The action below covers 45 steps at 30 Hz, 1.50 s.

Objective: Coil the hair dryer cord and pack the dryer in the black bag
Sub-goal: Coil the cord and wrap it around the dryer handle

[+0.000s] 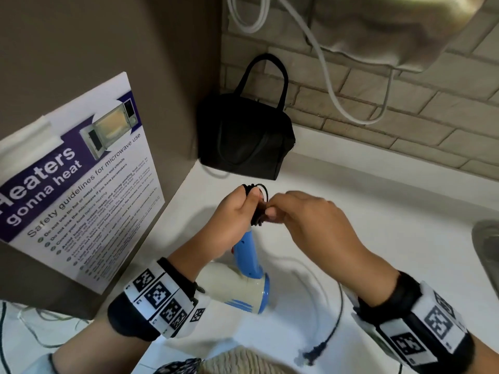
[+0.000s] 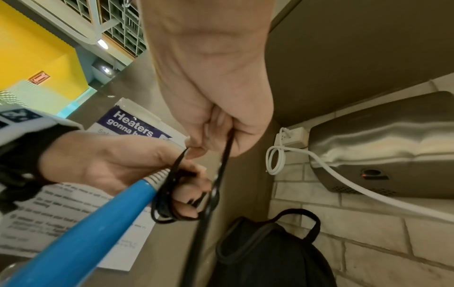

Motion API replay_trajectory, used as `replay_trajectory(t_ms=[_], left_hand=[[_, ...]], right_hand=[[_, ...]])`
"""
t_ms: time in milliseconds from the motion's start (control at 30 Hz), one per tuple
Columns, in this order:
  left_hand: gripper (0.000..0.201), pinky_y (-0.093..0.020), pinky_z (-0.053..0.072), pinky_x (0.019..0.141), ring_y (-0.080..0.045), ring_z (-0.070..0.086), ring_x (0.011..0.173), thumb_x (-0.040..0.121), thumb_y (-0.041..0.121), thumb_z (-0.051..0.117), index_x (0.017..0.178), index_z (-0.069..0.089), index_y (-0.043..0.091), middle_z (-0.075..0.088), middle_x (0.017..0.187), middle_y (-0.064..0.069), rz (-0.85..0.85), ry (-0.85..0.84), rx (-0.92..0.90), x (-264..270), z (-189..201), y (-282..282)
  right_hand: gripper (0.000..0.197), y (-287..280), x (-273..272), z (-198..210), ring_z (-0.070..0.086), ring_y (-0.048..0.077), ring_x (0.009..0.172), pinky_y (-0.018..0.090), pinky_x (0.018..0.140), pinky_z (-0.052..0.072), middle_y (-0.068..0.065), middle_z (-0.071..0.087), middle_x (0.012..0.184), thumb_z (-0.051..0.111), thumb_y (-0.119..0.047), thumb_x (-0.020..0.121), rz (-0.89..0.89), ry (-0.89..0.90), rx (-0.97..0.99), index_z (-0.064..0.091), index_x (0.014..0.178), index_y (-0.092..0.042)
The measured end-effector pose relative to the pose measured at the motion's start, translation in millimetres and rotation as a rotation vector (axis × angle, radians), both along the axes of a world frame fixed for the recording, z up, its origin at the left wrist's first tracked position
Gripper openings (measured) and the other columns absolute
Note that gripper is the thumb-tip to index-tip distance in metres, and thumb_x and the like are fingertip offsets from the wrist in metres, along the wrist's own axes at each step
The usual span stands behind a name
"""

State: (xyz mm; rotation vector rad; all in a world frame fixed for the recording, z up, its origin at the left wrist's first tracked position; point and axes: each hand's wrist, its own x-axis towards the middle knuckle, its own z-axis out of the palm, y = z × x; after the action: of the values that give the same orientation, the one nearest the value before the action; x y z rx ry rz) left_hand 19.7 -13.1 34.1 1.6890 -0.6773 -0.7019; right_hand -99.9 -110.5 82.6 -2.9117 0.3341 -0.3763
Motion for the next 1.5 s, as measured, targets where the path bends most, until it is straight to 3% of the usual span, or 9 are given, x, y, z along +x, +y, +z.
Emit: replay_trajectory(t_ms=[167, 400, 467, 567, 733, 833, 1033, 1233, 1500], left_hand=[[0.033, -0.039, 0.054, 0.088, -0.017, 0.060, 0.049, 0.105, 0.022, 0.027, 0.094, 0.050, 0.002, 0.057, 0.050, -0.005, -0.239, 0.386, -0.220, -2.0, 1.8, 7.3], [0.043, -0.030, 0.053, 0.077, -0.010, 0.033, 0.039, 0.096, 0.046, 0.028, 0.080, 0.050, 0.012, 0.029, 0.047, 0.006, -0.463, 0.525, -0.237, 0.7, 3.8, 15.2], [0.040, -0.030, 0.052, 0.075, -0.009, 0.033, 0.040, 0.097, 0.043, 0.031, 0.078, 0.049, 0.013, 0.029, 0.047, 0.007, -0.465, 0.543, -0.254, 3.1, 4.9, 13.5], [0.034, -0.028, 0.052, 0.073, -0.007, 0.035, 0.042, 0.098, 0.036, 0.034, 0.078, 0.051, 0.014, 0.031, 0.049, 0.009, -0.472, 0.606, -0.276, 8.4, 6.4, 13.9], [0.022, -0.026, 0.051, 0.082, -0.006, 0.043, 0.053, 0.099, 0.025, 0.036, 0.090, 0.050, 0.011, 0.037, 0.058, 0.009, -0.549, 0.617, -0.269, 15.4, 10.0, 16.5], [0.017, -0.027, 0.049, 0.085, -0.007, 0.045, 0.057, 0.098, 0.021, 0.036, 0.093, 0.049, 0.010, 0.041, 0.061, 0.009, -0.578, 0.622, -0.245, 19.5, 11.0, 17.9], [0.033, -0.029, 0.052, 0.082, -0.013, 0.041, 0.053, 0.097, 0.032, 0.037, 0.078, 0.053, 0.012, 0.035, 0.054, 0.006, -0.515, 0.671, -0.213, 23.8, 21.2, 14.3], [0.032, -0.040, 0.045, 0.100, -0.014, 0.053, 0.067, 0.097, 0.031, 0.039, 0.079, 0.059, 0.014, 0.045, 0.062, 0.005, -0.551, 0.721, -0.264, 29.5, 19.0, 16.2], [0.034, -0.029, 0.042, 0.078, -0.007, 0.032, 0.051, 0.100, 0.035, 0.038, 0.077, 0.053, 0.015, 0.033, 0.054, 0.011, -0.436, 0.764, -0.324, 29.7, 16.0, 9.0]], right_hand=[[0.017, -20.6, 18.0, -6.2, 0.058, 0.021, 0.071, 0.034, 0.057, 0.046, -0.005, 0.060, 0.078, 0.045, -0.027, 0.093, -0.021, -0.096, 0.088, 0.058, 0.086, -0.020], [0.034, -42.1, 24.6, -19.7, 0.055, 0.001, 0.057, 0.017, 0.059, 0.044, -0.012, 0.060, 0.068, 0.045, -0.037, 0.098, -0.071, 0.078, 0.679, 0.067, 0.091, -0.013], [0.042, -37.7, 18.7, -19.1, 0.032, 0.005, 0.040, 0.017, 0.042, 0.027, -0.011, 0.039, 0.053, 0.038, -0.047, 0.096, -0.033, 0.148, 1.010, 0.070, 0.096, -0.020], [0.044, -37.4, 14.3, -16.2, 0.016, 0.011, 0.051, 0.027, 0.048, 0.013, -0.003, 0.023, 0.058, 0.037, -0.056, 0.089, 0.024, 0.200, 1.265, 0.071, 0.096, -0.029], [0.036, -42.0, 9.2, -2.8, 0.019, 0.004, 0.046, 0.019, 0.044, 0.015, -0.017, 0.044, 0.054, 0.039, -0.042, 0.091, 0.135, 0.256, 1.415, 0.064, 0.102, -0.018], [0.034, -40.9, 9.8, -1.7, 0.021, 0.005, 0.048, 0.023, 0.048, 0.015, -0.017, 0.039, 0.055, 0.039, -0.041, 0.091, 0.155, 0.277, 1.330, 0.060, 0.101, -0.017], [0.046, -32.7, 17.4, -6.6, 0.027, 0.003, 0.047, 0.019, 0.047, 0.019, -0.017, 0.048, 0.060, 0.034, -0.043, 0.095, 0.062, 0.208, 1.321, 0.051, 0.099, -0.001], [0.036, -34.1, 22.2, -4.8, 0.017, 0.004, 0.042, 0.019, 0.042, 0.012, -0.009, 0.032, 0.054, 0.042, -0.050, 0.090, -0.005, 0.187, 1.573, 0.047, 0.070, -0.020], [0.026, -39.3, 19.0, -16.8, 0.021, 0.003, 0.047, 0.014, 0.042, 0.022, -0.007, 0.039, 0.067, 0.042, -0.038, 0.095, 0.095, 0.176, 1.936, 0.051, 0.087, -0.016]])
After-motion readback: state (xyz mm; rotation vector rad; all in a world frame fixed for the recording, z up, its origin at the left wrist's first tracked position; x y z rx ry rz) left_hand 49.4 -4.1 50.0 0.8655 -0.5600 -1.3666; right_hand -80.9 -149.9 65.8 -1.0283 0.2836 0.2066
